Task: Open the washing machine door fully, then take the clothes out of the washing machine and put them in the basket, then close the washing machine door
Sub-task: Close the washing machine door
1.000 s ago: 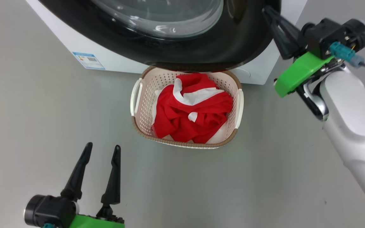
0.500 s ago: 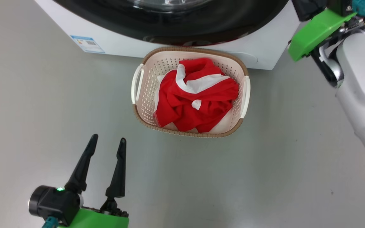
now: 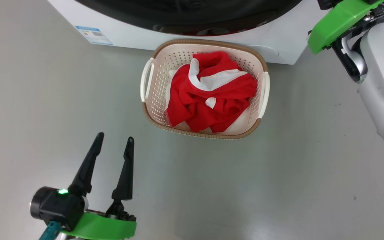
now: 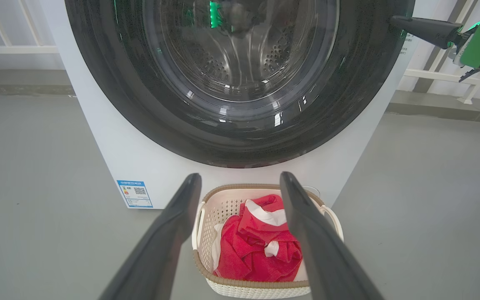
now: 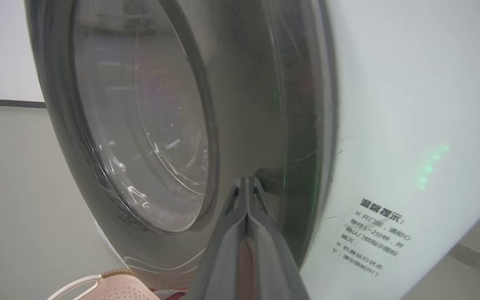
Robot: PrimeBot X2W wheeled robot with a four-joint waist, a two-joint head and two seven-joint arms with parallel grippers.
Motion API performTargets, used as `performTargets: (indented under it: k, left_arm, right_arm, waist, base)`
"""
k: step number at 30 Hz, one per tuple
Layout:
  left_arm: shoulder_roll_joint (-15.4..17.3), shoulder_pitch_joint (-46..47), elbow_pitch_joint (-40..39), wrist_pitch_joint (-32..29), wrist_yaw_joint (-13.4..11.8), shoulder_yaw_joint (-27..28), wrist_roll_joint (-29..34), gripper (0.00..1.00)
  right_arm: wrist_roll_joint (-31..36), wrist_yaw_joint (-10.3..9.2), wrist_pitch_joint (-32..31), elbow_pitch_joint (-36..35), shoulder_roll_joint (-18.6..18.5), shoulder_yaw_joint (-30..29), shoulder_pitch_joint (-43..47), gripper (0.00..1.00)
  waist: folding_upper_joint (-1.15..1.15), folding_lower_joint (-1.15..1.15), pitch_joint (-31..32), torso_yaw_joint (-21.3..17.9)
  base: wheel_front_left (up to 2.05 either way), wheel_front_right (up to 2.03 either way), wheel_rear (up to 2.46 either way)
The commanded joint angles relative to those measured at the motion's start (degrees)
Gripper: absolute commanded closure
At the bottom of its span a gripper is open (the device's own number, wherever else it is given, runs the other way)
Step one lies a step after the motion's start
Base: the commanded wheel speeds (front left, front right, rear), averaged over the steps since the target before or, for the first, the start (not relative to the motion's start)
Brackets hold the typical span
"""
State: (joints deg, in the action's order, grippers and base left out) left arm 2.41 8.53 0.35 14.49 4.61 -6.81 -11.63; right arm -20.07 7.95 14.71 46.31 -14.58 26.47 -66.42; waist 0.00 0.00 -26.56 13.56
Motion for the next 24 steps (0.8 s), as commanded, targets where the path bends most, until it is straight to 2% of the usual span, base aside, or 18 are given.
performTargets:
  k: [1, 3, 4, 5, 6, 7, 12, 24]
  left_arm:
    - [0.56, 0.89, -1.07, 0.51, 0.27, 2.16, 0.3, 0.0]
    - [0.55, 1.0, -0.91, 0.51, 0.32, 2.44, -0.06, 0.0]
    - [0.54, 1.05, -0.81, 0.51, 0.3, 2.59, -0.16, 0.0]
    - [0.53, 1.14, -0.72, 0.51, 0.29, 2.7, -0.19, 0.0]
    - [0.53, 1.21, -0.62, 0.51, 0.25, 2.85, -0.25, 0.0]
    - [0.52, 1.3, -0.59, 0.51, 0.22, 3.04, -0.39, 0.0]
    - [0.5, 1.08, -0.35, 0.51, 0.59, 4.24, -1.97, 0.0]
    - [0.55, -1.78, 0.09, 0.51, 1.07, 8.38, -2.1, 0.0]
  right_arm:
    - [-0.05, -0.46, 0.29, -1.52, 0.35, 0.23, 0.13, 1.0]
    - [-0.59, -0.46, 0.29, -2.12, 0.7, 0.99, 1.24, 1.0]
    - [-0.92, -0.46, 0.29, -2.59, 0.88, 1.16, 1.88, 0.79]
    - [-1.19, -0.46, 0.29, -3.11, 1.05, 1.32, 2.61, 0.36]
    - [-1.45, -0.46, 0.29, -3.79, 1.23, 1.34, 3.42, 0.04]
    - [-1.74, -0.46, 0.29, -4.46, 1.4, 1.38, 4.42, 0.0]
    - [-2.29, -0.46, 0.29, -8.45, 1.97, -0.35, 10.38, 0.0]
    - [-1.19, -0.46, 0.29, -16.37, 3.38, -8.51, 25.19, 0.0]
  waist:
    - [0.0, 0.0, 0.16, -0.39]
    - [0.0, 0.0, 0.6, -1.07]
    - [0.0, 0.0, 0.88, -1.44]
    - [0.0, 0.0, 1.21, -1.82]
    - [0.0, 0.0, 1.56, -2.23]
    - [0.0, 0.0, 1.95, -2.64]
    - [0.0, 0.0, 4.41, -5.28]
    - [0.0, 0.0, 10.88, -13.25]
  base:
    - [0.0, 0.0, 0.0]
    - [0.0, 0.0, 0.0]
    - [0.0, 0.0, 0.0]
    - [0.0, 0.0, 0.0]
    - [0.0, 0.0, 0.0]
    - [0.0, 0.0, 0.0]
    - [0.0, 0.0, 0.0]
    - [0.0, 0.0, 0.0]
